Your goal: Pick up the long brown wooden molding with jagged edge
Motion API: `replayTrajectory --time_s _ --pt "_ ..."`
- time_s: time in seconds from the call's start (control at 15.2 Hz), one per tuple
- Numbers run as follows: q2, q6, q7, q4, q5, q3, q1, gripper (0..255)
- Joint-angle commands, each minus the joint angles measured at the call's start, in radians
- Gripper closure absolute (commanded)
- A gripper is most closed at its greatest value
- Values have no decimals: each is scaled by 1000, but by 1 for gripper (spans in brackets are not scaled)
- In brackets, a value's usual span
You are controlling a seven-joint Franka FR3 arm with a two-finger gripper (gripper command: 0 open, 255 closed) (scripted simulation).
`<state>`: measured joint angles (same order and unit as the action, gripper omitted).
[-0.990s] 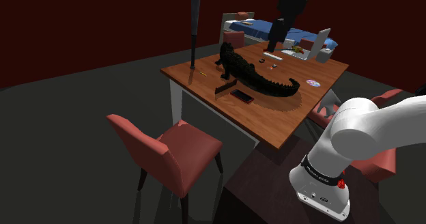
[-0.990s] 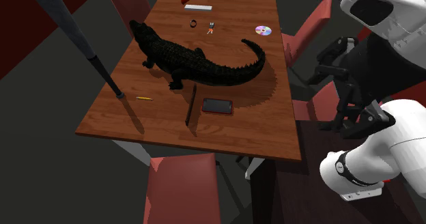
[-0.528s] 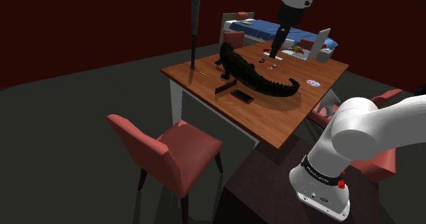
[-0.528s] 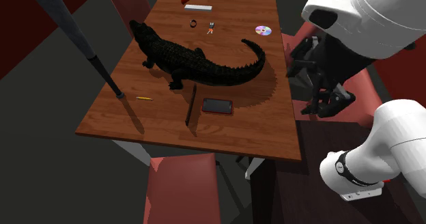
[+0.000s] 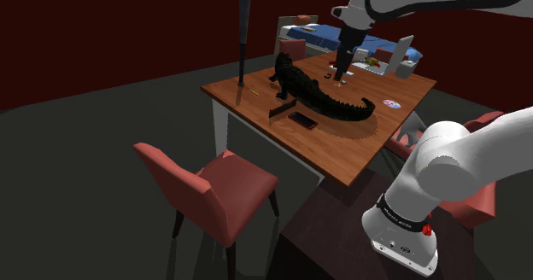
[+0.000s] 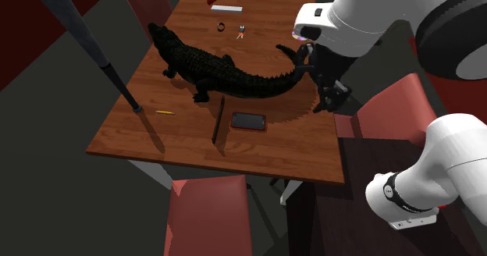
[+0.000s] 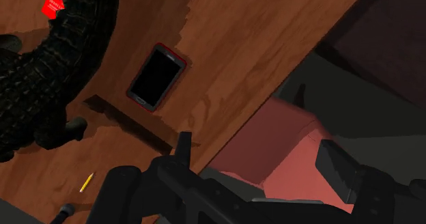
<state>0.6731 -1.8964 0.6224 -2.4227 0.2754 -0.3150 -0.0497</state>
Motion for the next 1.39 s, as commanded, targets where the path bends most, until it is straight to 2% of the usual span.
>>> replayTrajectory --time_s 0.0,0.26,0.53,0.73,0.92,1.12,1.32 --pt "-48 -52 100 4 11 -62 -16 0" --pt "-180 -150 297 46 -1 -185 -65 0" --pt "-342 -238 515 115 -65 -308 -132 0" --pt "-486 -290 702 183 -164 -396 -187 0" --pt "-653 -320 915 267 -313 -459 -221 0" --pt "-829 -319 1127 367 -479 -460 -195 0" --pt "-984 -298 1296 481 -603 -408 -124 0"
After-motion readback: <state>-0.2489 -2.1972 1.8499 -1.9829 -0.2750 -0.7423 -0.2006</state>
